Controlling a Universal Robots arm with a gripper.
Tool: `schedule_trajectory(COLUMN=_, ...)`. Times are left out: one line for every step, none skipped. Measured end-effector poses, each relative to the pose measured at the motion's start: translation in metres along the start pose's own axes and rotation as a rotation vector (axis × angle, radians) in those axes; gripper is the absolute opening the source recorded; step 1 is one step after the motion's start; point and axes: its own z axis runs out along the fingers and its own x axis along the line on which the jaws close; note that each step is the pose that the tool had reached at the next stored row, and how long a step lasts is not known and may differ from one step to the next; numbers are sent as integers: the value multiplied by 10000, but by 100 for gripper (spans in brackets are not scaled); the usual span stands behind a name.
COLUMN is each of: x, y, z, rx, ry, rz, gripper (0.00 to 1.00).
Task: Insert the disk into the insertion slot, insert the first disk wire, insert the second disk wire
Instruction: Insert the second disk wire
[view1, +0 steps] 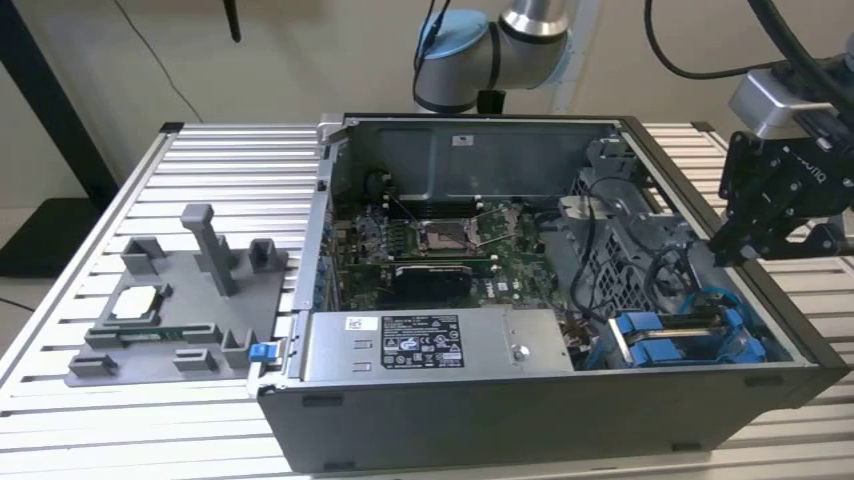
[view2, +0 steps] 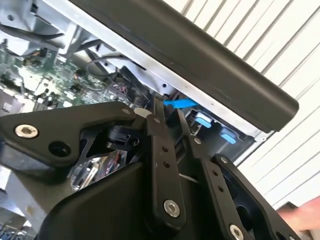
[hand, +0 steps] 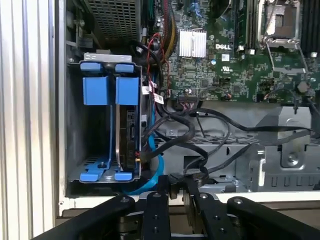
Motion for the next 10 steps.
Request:
schedule_trajectory(x=0, y=1, z=0, rx=-27, ry=-51, rz=3, gripper=100)
schedule_trajectory(x=1, y=1, z=0, rx=-43, ry=-84, rz=5, gripper=100)
schedule_trajectory(x=0, y=1, z=0, rx=-51, ry=-112, rz=6, gripper=100)
schedule_trajectory(x=0, y=1, z=0, rx=-56, ry=-135, rz=6, gripper=100)
schedule_trajectory(x=0, y=0, z=0, rx=-59, ry=-161, rz=5, gripper=100)
schedule_trajectory(x=0, y=0, z=1, rx=-62, ry=-208, rz=4, gripper=100)
schedule_trajectory(x=0, y=0, z=0, rx=-64, ry=-269, rz=2, gripper=100)
schedule_trajectory(x=0, y=0, z=0, rx=-67, ry=-332, rz=0, gripper=100)
schedule_trajectory(x=0, y=0, z=0, rx=-69, ry=-381, rz=0, gripper=100)
schedule_trajectory(x=0, y=0, z=0, rx=-71, ry=-400, rz=0, gripper=100)
